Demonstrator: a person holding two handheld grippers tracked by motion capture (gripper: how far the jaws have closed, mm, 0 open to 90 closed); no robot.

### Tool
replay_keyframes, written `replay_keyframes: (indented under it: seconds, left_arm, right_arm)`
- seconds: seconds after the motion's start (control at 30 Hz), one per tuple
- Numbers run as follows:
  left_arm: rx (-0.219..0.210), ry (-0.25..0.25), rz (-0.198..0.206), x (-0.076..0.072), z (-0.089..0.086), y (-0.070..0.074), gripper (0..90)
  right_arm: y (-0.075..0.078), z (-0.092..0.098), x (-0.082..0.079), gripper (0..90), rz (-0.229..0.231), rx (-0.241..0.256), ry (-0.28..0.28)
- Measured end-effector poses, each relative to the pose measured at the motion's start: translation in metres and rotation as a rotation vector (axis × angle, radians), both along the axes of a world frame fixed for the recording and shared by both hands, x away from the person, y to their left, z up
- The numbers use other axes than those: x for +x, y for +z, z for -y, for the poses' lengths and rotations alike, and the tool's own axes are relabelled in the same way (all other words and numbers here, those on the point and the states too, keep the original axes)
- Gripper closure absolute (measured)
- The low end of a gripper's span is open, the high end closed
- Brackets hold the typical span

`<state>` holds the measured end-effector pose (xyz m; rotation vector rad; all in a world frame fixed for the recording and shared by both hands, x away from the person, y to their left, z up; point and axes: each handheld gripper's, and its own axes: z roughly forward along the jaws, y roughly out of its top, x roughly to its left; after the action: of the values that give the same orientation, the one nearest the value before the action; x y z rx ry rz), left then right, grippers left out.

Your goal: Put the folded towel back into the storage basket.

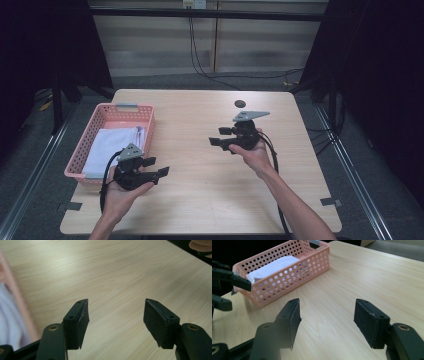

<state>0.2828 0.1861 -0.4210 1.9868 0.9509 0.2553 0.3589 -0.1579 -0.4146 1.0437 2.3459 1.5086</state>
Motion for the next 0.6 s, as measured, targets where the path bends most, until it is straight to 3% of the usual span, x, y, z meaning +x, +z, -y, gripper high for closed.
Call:
replay_keyframes:
  seconds: [0.13, 0.23, 0.4, 0.53, 0.6]
  left_arm:
    - [0.014, -0.021, -0.018, 0.000, 0.018, -0.007, 35.9]
    - [0.049, -0.055, -0.031, -0.003, 0.030, -0.012, 35.1]
    - [0.053, -0.073, -0.042, -0.013, 0.036, -0.017, 31.6]
    - [0.087, -0.101, -0.060, -0.023, 0.040, -0.026, 28.7]
    - [0.088, -0.100, -0.067, -0.027, 0.041, -0.029, 27.0]
  right_arm:
    - [-0.008, 0.029, -0.018, 36.2, -0.014, -0.014, -0.031]
    - [-0.015, 0.049, -0.034, 35.6, -0.024, -0.029, -0.052]
    - [-0.023, 0.075, -0.060, 33.9, -0.035, -0.044, -0.084]
    - [-0.029, 0.092, -0.080, 32.3, -0.052, -0.042, -0.115]
    - [-0.032, 0.098, -0.090, 31.7, -0.057, -0.067, -0.121]
